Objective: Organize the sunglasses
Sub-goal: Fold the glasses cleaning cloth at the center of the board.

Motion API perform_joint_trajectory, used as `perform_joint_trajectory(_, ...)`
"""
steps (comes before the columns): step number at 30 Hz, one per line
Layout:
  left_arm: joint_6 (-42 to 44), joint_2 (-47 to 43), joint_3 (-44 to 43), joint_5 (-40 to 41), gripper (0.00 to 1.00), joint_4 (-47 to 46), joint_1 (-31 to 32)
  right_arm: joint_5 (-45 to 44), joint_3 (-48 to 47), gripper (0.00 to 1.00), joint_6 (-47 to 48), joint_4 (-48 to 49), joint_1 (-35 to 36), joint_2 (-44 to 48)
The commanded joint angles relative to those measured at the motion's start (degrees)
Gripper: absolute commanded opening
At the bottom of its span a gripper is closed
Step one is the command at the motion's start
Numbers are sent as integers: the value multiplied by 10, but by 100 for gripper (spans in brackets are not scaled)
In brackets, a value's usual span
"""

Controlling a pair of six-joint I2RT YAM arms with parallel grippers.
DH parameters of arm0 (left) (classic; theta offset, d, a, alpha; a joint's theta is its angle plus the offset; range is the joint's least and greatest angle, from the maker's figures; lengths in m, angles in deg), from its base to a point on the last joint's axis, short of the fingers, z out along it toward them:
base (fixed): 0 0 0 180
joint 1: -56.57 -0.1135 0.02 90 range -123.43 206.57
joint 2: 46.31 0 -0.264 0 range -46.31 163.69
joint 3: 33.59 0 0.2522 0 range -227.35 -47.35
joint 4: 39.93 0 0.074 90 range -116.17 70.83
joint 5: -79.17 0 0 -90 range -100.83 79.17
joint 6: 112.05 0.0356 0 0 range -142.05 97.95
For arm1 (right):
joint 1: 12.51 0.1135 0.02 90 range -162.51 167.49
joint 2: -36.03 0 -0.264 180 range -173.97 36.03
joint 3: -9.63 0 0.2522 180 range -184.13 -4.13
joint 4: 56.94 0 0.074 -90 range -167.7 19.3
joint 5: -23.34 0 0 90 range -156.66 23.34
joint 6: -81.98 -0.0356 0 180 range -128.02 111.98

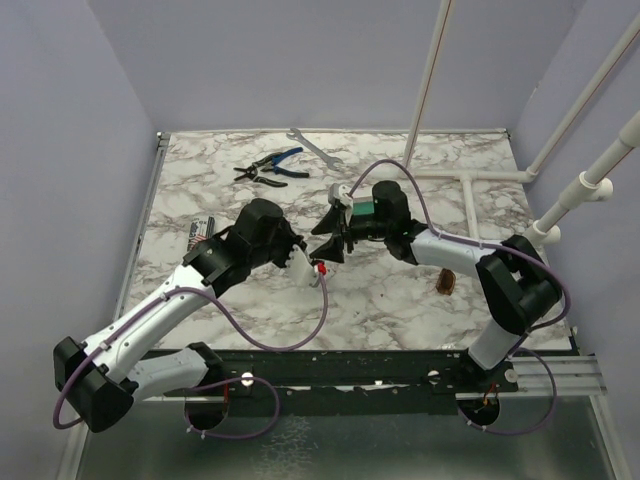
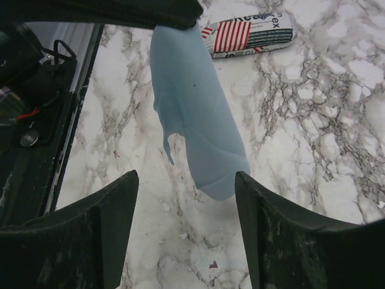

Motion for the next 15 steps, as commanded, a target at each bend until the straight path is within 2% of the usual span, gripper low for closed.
perform_joint_trajectory(1, 1, -22, 8, 2, 0, -38, 3, 51, -25, 68, -11, 0, 3, -23)
perform_joint_trajectory(5, -54, 8, -22, 33, 0, -37, 3, 37, -24, 65, -25, 8, 3, -25)
perform_joint_trajectory(12, -201, 88, -123, 111, 0, 6, 25, -25, 18, 63, -110, 70, 4, 10)
perform_joint_trajectory(15, -233, 103, -147, 111, 0, 29, 29, -55, 39, 63, -125, 86, 3, 21)
